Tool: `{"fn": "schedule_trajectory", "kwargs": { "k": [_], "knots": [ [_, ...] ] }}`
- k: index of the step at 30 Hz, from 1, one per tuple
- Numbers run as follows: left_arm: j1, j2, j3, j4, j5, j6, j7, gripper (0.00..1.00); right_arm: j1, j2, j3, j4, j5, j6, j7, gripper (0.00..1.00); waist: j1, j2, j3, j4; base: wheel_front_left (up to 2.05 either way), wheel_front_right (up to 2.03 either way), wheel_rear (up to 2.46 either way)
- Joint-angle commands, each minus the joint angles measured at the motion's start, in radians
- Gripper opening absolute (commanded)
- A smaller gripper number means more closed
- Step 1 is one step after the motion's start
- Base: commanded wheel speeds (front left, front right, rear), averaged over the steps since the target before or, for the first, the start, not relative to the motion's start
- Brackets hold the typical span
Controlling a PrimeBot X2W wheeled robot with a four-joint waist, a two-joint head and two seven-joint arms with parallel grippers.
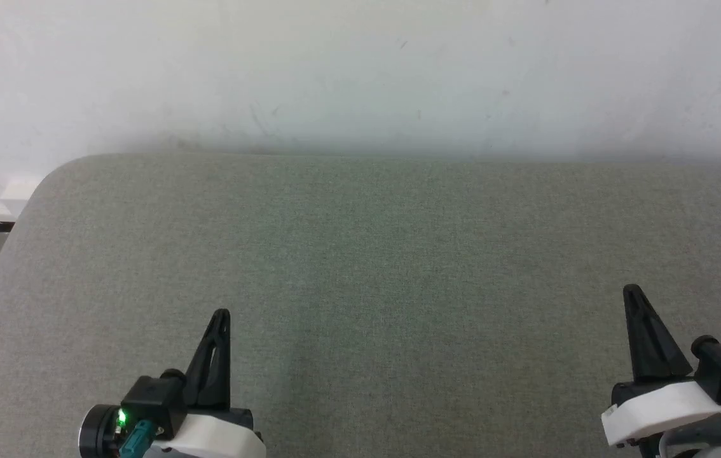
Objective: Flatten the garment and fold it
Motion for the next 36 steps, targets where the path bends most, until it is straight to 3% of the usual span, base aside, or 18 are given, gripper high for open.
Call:
{"fn": "schedule_trajectory", "kwargs": {
  "k": [1,36],
  "knots": [
    [-0.012,-0.001,0.005,-0.002,0.014,0.003,0.006,0.0,-0.007,0.001,0.006,-0.005,-0.008,0.0,0.006,0.0,0.0,0.0,0.0,0.0,0.0,0.0,0.0],
    [-0.033,-0.004,0.027,-0.007,0.04,0.007,0.075,0.0,-0.02,0.002,0.032,-0.019,-0.032,-0.001,0.064,0.0,0.0,0.0,-0.001,-0.006,0.0,0.0,0.0]
  ]
}}
